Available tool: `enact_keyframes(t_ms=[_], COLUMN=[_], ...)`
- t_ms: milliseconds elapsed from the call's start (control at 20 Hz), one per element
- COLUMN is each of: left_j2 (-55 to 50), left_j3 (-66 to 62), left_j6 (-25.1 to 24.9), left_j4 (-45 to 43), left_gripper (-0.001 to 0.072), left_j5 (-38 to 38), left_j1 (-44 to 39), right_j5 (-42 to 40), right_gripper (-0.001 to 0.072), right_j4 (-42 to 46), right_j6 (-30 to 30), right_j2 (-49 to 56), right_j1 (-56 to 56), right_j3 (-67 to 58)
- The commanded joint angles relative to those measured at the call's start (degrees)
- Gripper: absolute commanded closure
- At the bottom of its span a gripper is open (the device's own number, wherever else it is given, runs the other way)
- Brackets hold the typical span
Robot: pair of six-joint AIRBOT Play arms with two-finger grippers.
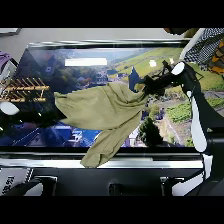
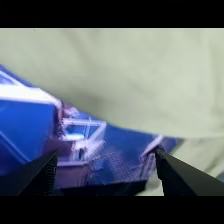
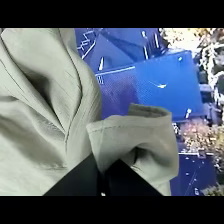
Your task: Fold the clothes and pants, and hang the long-sleeved shirts on hangers.
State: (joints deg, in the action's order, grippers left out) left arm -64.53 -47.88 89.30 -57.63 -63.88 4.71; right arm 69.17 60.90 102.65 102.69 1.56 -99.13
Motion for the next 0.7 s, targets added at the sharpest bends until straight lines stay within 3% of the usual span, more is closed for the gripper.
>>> enact_keyframes(t_ms=[0,300,650], left_j2=[1.9,-4.3,-9.5], left_j3=[9.8,10.4,10.1], left_j6=[-1.6,-2.3,-2.3], left_j4=[6.1,10.6,14.8], left_gripper=[-0.0013,-0.0013,-0.0005], left_j5=[6.4,13.5,14.5], left_j1=[-7.7,-23.0,-28.4], right_j5=[1.0,4.4,5.0], right_gripper=[0.0679,0.068,0.068], right_j4=[0.2,0.2,-0.2], right_j6=[0.0,0.0,0.0], right_j2=[-1.1,-1.3,-1.9], right_j1=[0.1,0.1,0.1], right_j3=[0.0,0.0,0.0])
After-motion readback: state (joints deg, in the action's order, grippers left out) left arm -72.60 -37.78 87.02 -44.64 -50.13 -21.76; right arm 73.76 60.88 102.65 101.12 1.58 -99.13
